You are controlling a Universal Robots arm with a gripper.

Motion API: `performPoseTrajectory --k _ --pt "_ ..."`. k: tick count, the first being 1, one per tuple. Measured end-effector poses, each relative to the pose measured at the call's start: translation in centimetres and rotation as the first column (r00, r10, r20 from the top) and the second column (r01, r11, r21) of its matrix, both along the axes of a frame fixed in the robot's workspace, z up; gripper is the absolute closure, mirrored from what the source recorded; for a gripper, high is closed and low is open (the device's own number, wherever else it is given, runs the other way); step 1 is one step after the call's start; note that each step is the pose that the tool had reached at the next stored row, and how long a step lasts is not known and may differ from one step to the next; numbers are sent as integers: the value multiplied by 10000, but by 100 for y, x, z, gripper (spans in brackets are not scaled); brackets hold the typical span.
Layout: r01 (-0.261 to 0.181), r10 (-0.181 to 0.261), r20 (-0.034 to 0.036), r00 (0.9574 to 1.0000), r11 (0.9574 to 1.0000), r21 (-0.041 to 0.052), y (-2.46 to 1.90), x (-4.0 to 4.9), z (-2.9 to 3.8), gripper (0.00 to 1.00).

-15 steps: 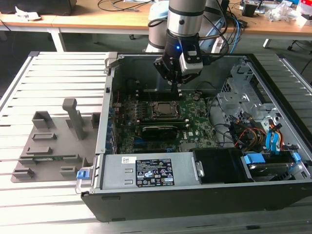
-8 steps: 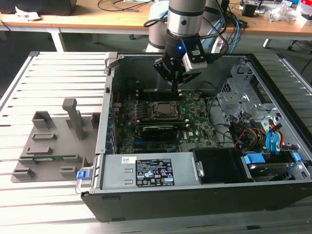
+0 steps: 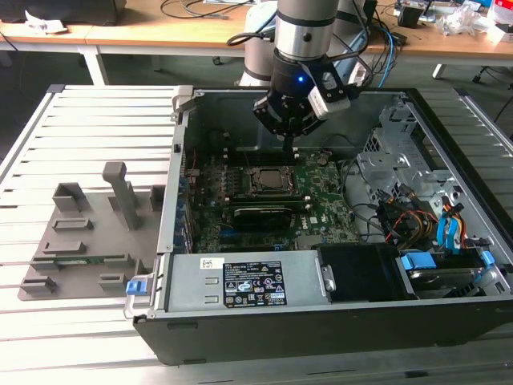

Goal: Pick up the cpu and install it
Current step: 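Install the first cpu locking lever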

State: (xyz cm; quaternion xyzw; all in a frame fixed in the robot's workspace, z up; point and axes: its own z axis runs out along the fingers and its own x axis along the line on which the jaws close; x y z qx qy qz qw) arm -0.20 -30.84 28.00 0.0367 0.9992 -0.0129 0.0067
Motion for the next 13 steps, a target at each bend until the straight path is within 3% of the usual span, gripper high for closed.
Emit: performPoseTrajectory --k 3,4,7,8,9,13 --pt "-558 558 0 9984 9984 0 0 0 0 89" --pt "-926 926 1 9957 9957 0 0 0 0 89" --pt "-1359 1359 0 9907 9907 0 0 0 0 89" --pt "-1589 1589 1 9873 9873 0 0 0 0 89" --pt "-1713 1713 0 9852 9852 0 0 0 0 89" --pt "-1717 1717 1 9852 9852 0 0 -1 0 89"
